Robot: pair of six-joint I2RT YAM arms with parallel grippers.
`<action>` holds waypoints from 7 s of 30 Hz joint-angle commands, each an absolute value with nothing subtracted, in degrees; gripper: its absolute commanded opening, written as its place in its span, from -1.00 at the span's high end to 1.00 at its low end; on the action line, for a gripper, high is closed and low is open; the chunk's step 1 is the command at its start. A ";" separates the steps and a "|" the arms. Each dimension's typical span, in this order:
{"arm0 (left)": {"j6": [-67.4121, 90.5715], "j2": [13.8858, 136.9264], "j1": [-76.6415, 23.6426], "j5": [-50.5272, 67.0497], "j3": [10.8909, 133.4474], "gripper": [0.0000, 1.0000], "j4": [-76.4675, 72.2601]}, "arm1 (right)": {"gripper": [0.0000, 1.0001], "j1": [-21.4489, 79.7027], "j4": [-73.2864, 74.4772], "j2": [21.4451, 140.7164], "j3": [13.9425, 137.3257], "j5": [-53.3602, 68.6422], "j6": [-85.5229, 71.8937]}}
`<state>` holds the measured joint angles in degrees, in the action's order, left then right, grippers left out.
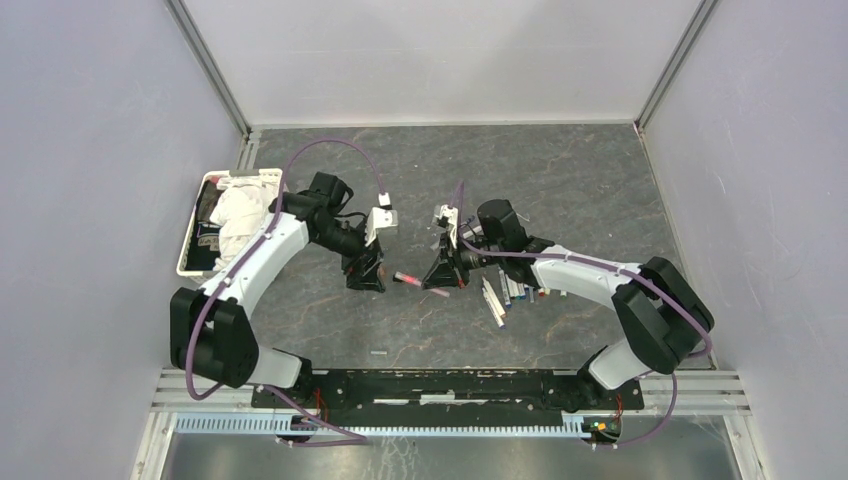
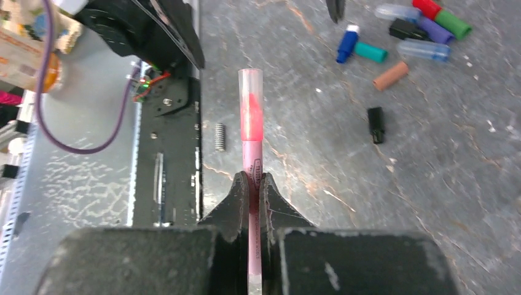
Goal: Open the pen caps
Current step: Pick up the pen from the center of the board, then open the pen cap from the pen, then place the pen cap at the center of the board, then place the pen at the center of the board.
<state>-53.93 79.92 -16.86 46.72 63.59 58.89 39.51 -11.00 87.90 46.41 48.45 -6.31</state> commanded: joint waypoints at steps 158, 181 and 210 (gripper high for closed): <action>-43.92 90.54 -16.96 26.63 55.86 -0.06 31.83 | 1.00 22.31 3.59 58.08 24.64 -21.83 -20.59; -26.18 77.24 -14.18 6.30 77.36 -1.00 35.91 | 0.29 14.50 -6.60 66.01 21.48 -14.86 -20.07; -31.87 71.99 -11.76 26.21 66.80 -1.00 43.90 | -0.27 22.18 -8.79 100.78 57.65 22.74 8.50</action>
<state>-28.95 74.63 -11.64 21.52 67.72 43.40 22.28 -8.73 96.36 51.31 18.11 4.25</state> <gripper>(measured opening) 0.996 0.633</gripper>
